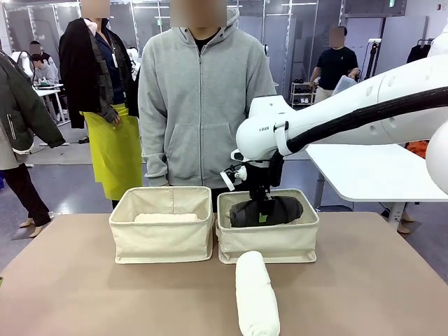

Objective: Divide the towels into two baskets.
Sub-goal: Pick up one hotel-folded towel from the bottom of the table and place it in the Fabric basket indicated by the person.

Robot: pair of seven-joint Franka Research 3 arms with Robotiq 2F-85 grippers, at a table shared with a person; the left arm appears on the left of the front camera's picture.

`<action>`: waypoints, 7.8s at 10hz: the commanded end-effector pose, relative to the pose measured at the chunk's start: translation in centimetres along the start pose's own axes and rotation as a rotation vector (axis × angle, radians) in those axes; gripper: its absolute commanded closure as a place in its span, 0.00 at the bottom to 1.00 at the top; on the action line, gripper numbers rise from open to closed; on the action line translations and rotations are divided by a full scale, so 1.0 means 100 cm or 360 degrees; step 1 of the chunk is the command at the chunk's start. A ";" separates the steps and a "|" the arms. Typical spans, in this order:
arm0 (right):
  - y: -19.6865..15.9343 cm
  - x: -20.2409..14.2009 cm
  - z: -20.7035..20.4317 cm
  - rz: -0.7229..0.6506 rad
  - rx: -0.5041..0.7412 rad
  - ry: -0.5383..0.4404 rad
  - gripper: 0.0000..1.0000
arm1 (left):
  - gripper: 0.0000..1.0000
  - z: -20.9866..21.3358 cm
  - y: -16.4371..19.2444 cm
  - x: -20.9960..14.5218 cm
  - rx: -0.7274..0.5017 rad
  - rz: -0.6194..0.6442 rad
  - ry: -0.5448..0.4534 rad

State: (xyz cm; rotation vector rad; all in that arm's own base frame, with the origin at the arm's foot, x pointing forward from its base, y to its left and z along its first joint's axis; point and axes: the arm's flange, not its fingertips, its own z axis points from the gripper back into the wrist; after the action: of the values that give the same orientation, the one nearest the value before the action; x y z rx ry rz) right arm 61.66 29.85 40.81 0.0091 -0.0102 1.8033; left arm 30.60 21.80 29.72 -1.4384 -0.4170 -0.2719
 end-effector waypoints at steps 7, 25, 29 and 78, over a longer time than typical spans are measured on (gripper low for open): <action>0.015 0.002 0.003 -0.0126 -0.0030 -0.0061 0.00 | 0.00 0.002 -0.005 -0.001 0.0005 -0.0012 -0.0005; 0.072 -0.051 0.051 -0.0370 0.0007 -0.0255 0.00 | 0.00 0.002 -0.005 -0.001 0.0005 -0.0012 -0.0005; 0.131 -0.149 0.077 -0.0844 0.0117 -0.0747 0.00 | 0.00 0.002 -0.005 -0.001 0.0005 -0.0012 -0.0005; 0.300 -0.109 -0.027 -0.2545 0.0794 -0.1359 0.00 | 0.00 0.002 -0.005 -0.001 0.0005 -0.0012 -0.0005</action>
State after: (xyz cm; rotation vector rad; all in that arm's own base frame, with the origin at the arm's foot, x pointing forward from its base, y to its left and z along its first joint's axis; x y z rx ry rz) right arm 37.59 10.98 38.21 0.9083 -0.1237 0.0903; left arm 30.58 21.82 29.72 -1.4385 -0.4177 -0.2712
